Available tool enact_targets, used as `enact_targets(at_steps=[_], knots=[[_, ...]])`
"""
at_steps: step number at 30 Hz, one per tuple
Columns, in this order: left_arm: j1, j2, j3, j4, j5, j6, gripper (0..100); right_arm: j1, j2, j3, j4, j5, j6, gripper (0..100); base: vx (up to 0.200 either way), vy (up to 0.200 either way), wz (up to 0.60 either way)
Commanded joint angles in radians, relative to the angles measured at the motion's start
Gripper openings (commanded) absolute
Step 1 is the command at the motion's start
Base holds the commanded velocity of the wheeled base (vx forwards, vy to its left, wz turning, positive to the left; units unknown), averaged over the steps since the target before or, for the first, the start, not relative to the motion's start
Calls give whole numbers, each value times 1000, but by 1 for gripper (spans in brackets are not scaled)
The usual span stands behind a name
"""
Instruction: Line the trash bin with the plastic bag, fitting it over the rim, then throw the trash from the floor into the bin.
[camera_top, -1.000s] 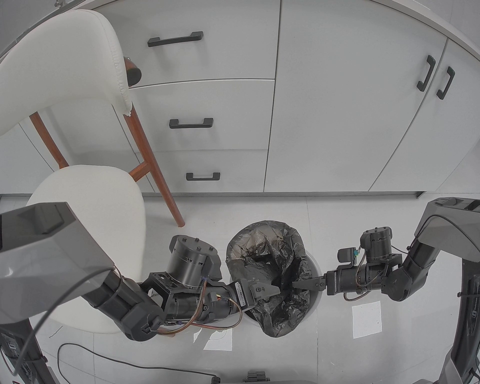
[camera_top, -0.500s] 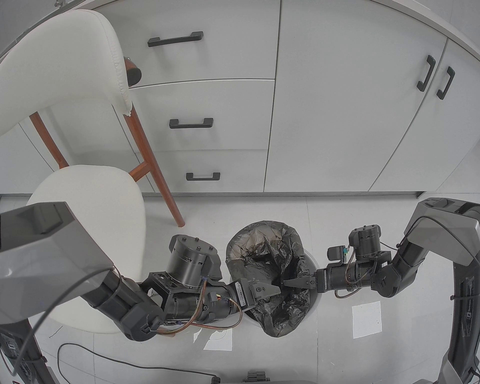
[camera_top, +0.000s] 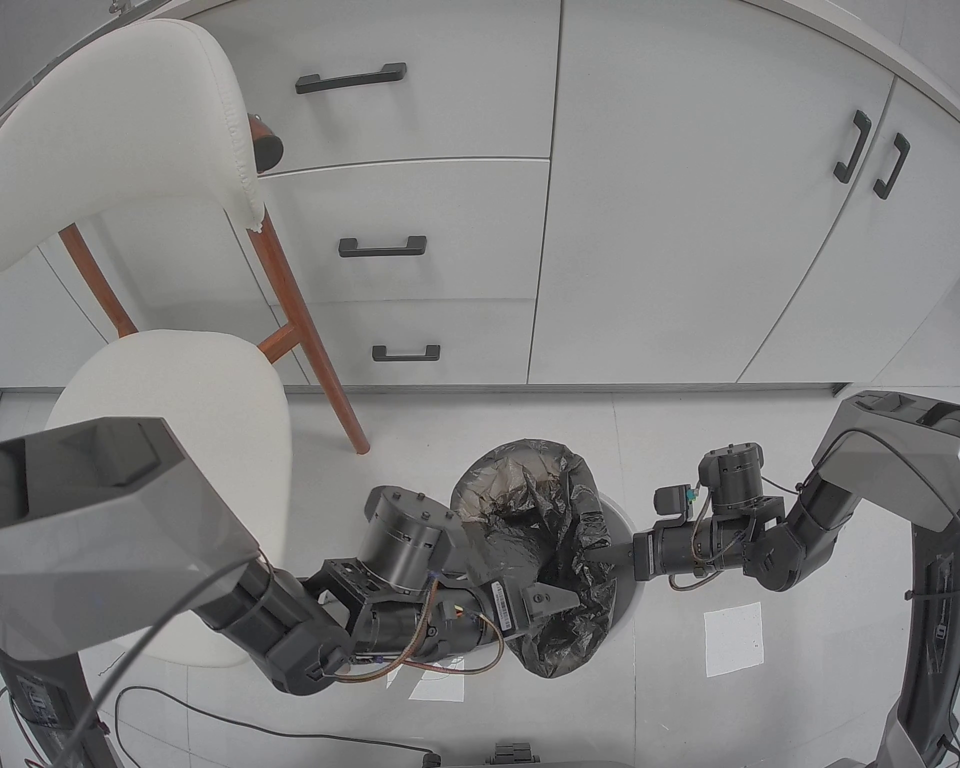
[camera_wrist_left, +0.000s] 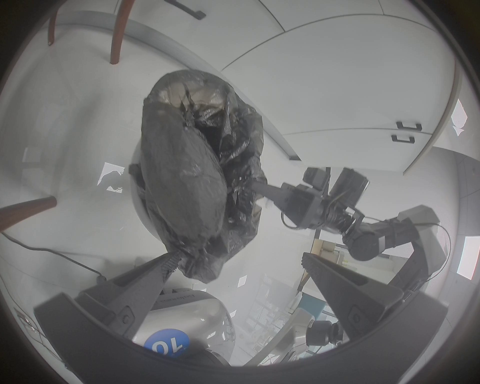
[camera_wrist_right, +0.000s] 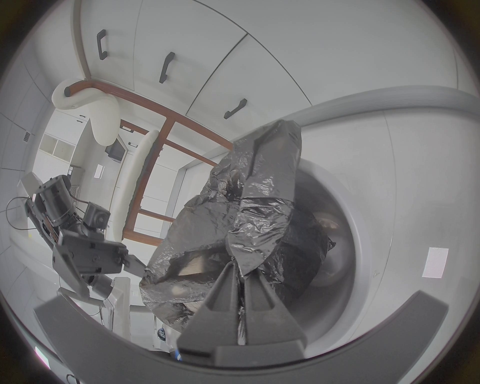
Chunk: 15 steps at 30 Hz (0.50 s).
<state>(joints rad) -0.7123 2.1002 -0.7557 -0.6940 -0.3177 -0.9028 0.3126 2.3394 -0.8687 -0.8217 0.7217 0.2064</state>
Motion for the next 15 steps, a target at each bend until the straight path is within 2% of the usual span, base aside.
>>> enact_targets(at_steps=[1, 10, 15], knots=[[-13, 18, 4, -1, 3, 1, 100, 0, -29, 4, -1, 1, 1, 0, 0, 0, 0], [-12, 17, 38, -1, 6, 7, 100, -12, -35, 4, -1, 1, 1, 0, 0, 0, 0], [-4, 29, 46, -1, 11, 73, 100, -12, -43, 4, -1, 1, 1, 0, 0, 0, 0]])
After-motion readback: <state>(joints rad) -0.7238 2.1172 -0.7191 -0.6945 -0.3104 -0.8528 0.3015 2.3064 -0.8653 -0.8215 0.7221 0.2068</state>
